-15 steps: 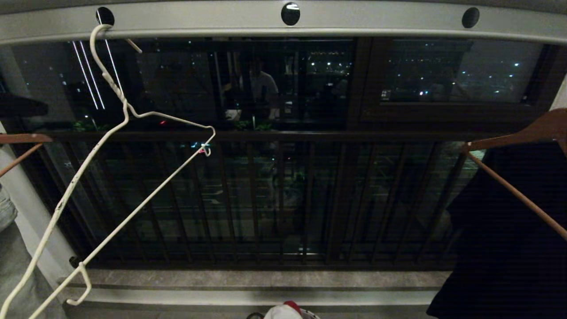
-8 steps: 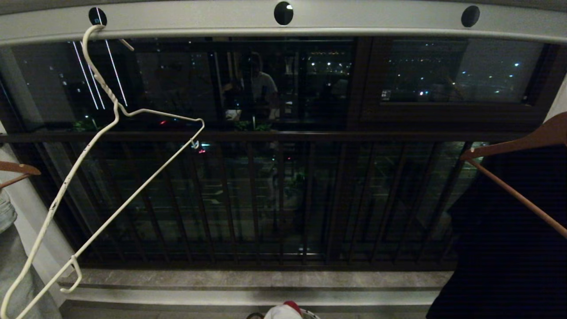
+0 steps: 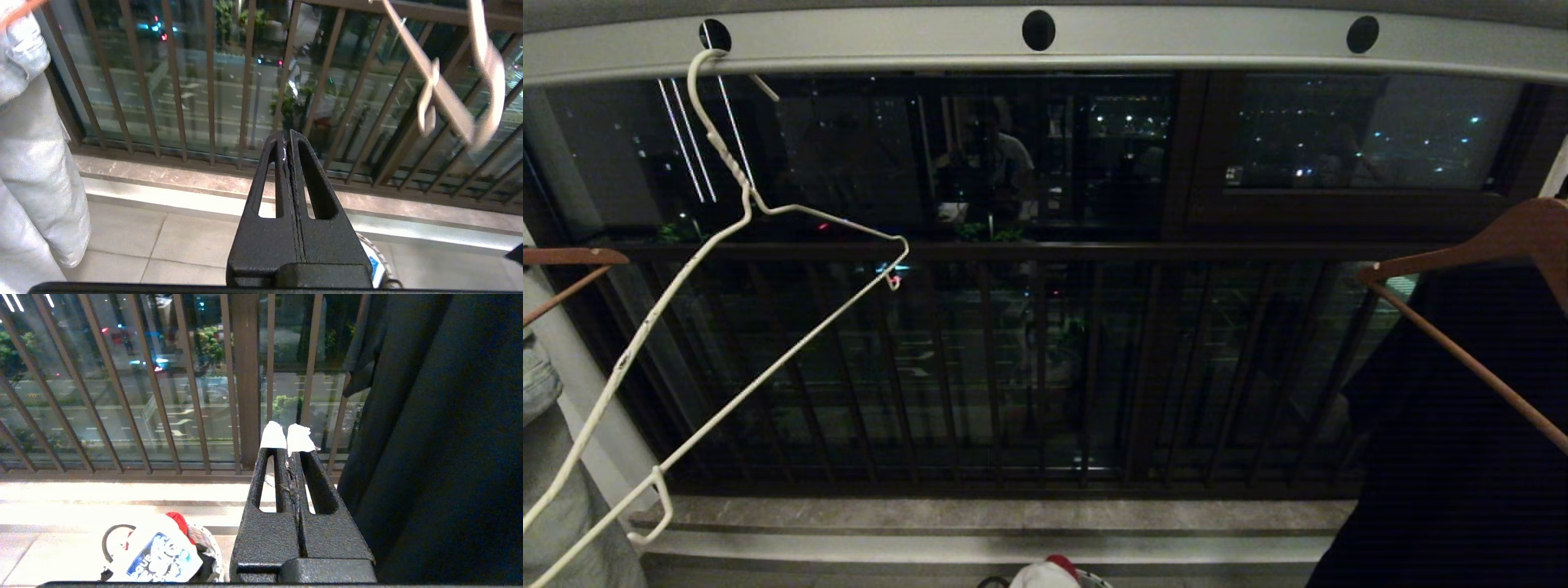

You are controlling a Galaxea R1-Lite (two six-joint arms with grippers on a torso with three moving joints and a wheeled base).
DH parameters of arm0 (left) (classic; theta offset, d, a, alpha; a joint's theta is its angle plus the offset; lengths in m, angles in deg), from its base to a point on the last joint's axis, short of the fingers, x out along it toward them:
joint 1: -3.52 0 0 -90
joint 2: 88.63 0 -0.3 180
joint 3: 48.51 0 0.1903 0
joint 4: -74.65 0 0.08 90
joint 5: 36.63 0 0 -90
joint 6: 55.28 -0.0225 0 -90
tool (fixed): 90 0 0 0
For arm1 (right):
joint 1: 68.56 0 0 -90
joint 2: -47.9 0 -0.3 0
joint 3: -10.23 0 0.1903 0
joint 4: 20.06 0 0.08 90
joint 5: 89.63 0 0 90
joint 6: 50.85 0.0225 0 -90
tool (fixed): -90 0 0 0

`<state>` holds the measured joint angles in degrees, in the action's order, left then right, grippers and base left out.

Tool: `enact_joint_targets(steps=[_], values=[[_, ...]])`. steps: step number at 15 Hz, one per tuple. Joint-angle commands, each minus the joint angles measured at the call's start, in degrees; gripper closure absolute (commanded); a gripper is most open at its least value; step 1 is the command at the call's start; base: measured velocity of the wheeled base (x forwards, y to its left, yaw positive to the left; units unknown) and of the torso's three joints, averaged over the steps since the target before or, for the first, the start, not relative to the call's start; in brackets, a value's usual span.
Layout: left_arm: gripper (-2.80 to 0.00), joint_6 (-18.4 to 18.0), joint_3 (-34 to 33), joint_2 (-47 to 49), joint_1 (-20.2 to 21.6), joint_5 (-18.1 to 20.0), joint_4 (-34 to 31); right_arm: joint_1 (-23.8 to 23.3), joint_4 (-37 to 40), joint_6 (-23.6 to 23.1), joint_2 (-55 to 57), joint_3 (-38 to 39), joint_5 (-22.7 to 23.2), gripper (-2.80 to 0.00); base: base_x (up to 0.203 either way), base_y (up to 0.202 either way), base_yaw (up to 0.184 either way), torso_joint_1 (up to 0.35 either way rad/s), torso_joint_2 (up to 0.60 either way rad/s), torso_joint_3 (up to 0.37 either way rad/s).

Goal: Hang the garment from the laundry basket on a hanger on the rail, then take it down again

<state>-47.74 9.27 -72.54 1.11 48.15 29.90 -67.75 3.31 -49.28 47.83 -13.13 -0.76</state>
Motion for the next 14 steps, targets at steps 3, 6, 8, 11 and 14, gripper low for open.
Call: enact_joint_targets(steps=[3, 6, 8, 11, 14], values=[[0.00, -2.1, -14.9, -9.8, 1.7, 4.8, 6.9, 0.0, 0.0, 0.0, 0.1, 0.1, 0.0, 0.00, 0.000, 0.000, 0.000, 0.000, 0.00, 0.000], [0.00, -6.4, -25.9, -12.9, 1.9, 5.7, 17.2, 0.0, 0.0, 0.0, 0.1, 0.2, 0.0, 0.00, 0.000, 0.000, 0.000, 0.000, 0.00, 0.000], [0.00, -9.5, -30.2, -15.6, 1.9, 5.8, 20.1, 0.0, 0.0, 0.0, 0.1, 0.1, 0.0, 0.00, 0.000, 0.000, 0.000, 0.000, 0.00, 0.000], [0.00, -12.5, -34.1, -16.0, 1.9, 5.7, 20.7, 0.0, 0.0, 0.0, 0.1, 0.1, 0.0, 0.00, 0.000, 0.000, 0.000, 0.000, 0.00, 0.000], [0.00, -11.9, -34.2, -16.0, 1.9, 5.8, 21.2, 0.0, 0.0, 0.0, 0.1, 0.1, 0.0, 0.00, 0.000, 0.000, 0.000, 0.000, 0.00, 0.000]])
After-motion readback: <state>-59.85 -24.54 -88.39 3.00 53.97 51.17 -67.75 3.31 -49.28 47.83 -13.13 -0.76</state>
